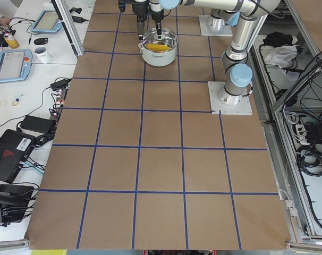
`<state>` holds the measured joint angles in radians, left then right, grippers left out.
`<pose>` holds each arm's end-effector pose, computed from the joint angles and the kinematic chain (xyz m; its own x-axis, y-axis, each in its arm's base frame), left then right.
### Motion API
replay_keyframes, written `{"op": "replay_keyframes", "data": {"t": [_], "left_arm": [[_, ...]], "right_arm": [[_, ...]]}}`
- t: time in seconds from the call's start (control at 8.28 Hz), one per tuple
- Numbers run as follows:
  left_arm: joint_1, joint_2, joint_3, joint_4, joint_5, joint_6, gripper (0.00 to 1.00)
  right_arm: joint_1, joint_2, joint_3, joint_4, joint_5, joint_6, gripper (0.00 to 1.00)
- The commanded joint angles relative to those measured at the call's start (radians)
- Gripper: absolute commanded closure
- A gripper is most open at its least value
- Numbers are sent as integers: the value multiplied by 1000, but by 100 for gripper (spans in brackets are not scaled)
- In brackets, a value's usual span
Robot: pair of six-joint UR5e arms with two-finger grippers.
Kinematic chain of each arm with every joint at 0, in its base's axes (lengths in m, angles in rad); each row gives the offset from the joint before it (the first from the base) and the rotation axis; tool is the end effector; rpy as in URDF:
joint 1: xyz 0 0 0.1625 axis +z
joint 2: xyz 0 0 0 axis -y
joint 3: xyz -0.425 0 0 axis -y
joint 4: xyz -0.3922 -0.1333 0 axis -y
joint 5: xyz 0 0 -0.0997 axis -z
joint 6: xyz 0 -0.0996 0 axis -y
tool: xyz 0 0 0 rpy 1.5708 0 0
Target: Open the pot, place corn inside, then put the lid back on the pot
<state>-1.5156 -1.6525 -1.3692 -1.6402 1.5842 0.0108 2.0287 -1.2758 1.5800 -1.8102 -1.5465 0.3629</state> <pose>-0.1026 -0.5351 0.5386 -0.9989 -0.0451 -0.0139 -0.0443 0.9977 -0.0503 0.3829 -0.4699 0.3458 -0.9956 -0.0941 0.0003 -0.0938 0.9932 0.0691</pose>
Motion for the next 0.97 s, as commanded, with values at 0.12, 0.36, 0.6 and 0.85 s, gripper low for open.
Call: {"op": "replay_keyframes", "data": {"t": [0.12,0.36,0.6,0.85], "left_arm": [[0,-4,1,0,2,0,0],[0,-6,-1,0,2,0,0],[0,-7,-1,0,2,0,0],[0,-6,-1,0,3,0,0]], "right_arm": [[-1,1,0,-3,-1,-41,5],[-1,1,2,-3,-1,-39,1],[-1,0,2,-3,-3,-41,0],[-2,-29,0,3,-6,-27,0]]}}
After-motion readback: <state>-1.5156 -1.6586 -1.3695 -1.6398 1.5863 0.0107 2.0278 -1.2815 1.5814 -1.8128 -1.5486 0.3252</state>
